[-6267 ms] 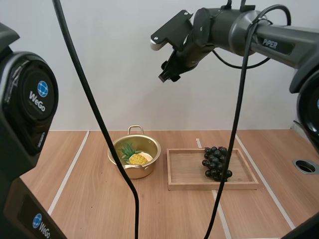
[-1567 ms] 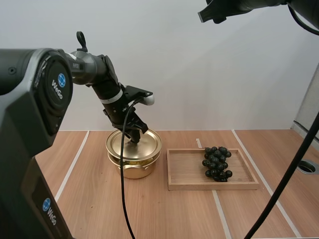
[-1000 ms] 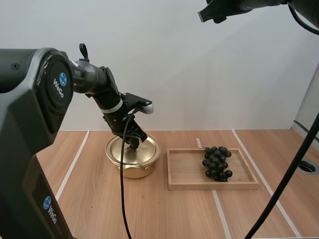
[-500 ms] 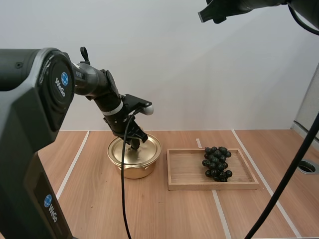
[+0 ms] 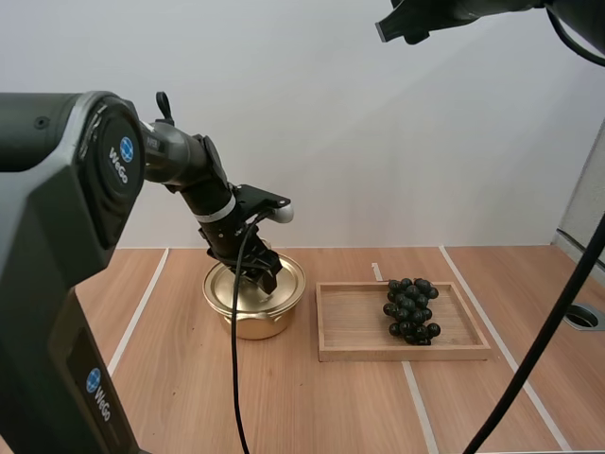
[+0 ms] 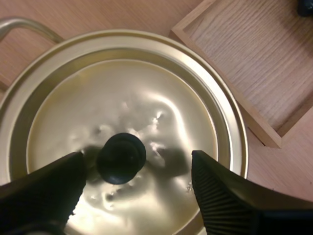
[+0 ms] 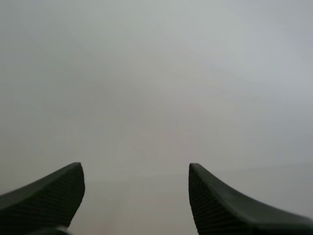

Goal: Open the pot, put the pineapple inside, and close it

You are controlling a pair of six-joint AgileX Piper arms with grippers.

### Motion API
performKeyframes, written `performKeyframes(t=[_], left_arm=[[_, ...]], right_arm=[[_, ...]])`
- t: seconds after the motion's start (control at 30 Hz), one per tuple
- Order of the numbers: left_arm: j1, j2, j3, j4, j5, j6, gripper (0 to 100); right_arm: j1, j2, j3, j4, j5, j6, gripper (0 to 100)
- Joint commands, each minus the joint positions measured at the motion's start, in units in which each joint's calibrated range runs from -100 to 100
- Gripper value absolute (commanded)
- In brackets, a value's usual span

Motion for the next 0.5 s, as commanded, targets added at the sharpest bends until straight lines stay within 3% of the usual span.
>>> performKeyframes(t=[0.0,0.33,0.47], left_arm=[[-0.06,-2.41,-0.76,0.29,-0.46,-0.25,100],[-0.06,-12.41,-15.76,0.76,-0.88,-0.64,100],[-0.06,-17.72,-23.95,0.76,-6.99,-0.64,100]], right_arm=[[-0.21,-0.84,-0.09,-0.22,-1.75,0.24,100],[-0.21,-0.84,-0.09,-0.22,-1.75,0.24,100],[-0.21,-0.84,-0.09,-0.22,-1.75,0.24,100]])
